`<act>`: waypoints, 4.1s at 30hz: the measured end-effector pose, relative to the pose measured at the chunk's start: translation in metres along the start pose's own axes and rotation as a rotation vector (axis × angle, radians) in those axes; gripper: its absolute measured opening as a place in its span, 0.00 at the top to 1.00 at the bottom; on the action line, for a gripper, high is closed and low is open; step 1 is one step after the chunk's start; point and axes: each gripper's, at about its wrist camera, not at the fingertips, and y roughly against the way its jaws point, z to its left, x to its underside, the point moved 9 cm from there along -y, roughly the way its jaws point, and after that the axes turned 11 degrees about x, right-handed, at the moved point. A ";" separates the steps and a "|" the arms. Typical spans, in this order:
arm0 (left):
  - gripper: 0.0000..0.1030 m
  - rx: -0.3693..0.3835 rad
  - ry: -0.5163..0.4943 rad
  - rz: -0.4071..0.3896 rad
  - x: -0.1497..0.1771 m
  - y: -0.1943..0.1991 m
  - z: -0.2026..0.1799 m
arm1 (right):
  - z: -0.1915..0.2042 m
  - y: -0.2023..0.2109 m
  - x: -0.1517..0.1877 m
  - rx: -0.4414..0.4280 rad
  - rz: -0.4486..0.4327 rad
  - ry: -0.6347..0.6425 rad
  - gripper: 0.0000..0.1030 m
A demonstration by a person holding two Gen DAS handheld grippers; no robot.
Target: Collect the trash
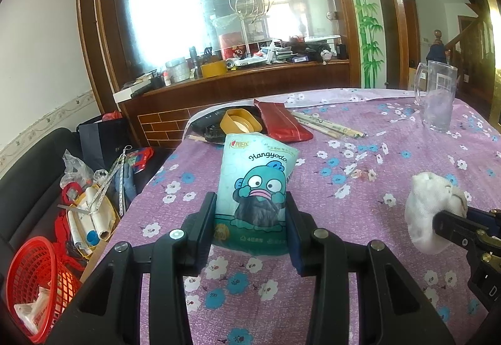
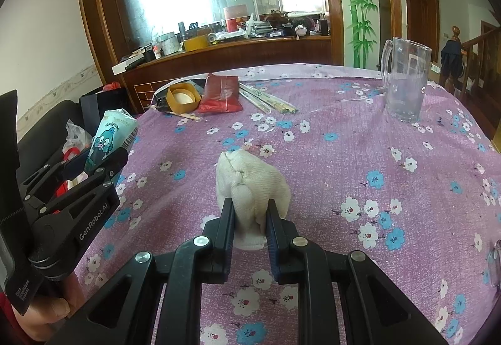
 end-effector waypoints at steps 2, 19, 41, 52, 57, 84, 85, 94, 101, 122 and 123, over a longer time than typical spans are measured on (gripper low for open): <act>0.62 0.001 0.000 0.001 0.001 0.000 -0.001 | 0.000 -0.001 0.001 0.000 0.001 0.003 0.80; 0.62 0.083 0.121 0.011 -0.012 0.050 0.038 | 0.012 0.013 -0.011 -0.017 -0.018 -0.006 0.80; 0.55 -0.196 0.474 0.137 0.140 0.162 0.332 | 0.381 0.075 0.020 -0.562 0.130 0.308 0.75; 0.06 -0.278 0.389 0.030 0.140 0.215 0.306 | 0.356 0.086 0.017 -0.495 0.088 0.246 0.27; 0.01 -0.289 0.310 -0.010 0.141 0.240 0.258 | 0.291 0.123 0.026 -0.306 -0.061 0.283 0.11; 0.00 -0.358 0.124 0.045 0.164 0.266 0.167 | 0.138 0.200 0.103 -0.010 -0.178 0.248 0.02; 0.00 -0.359 0.124 0.045 0.164 0.266 0.167 | 0.139 0.200 0.103 -0.009 -0.178 0.250 0.02; 0.00 -0.361 0.138 0.040 0.166 0.267 0.172 | 0.150 0.200 0.104 -0.007 -0.167 0.270 0.02; 0.00 -0.363 0.150 0.044 0.168 0.265 0.177 | 0.155 0.197 0.106 -0.006 -0.161 0.278 0.02; 0.00 -0.362 0.161 0.056 0.173 0.260 0.180 | 0.158 0.191 0.112 -0.011 -0.148 0.280 0.02; 0.00 -0.364 0.161 0.057 0.173 0.259 0.180 | 0.158 0.191 0.112 -0.012 -0.146 0.280 0.02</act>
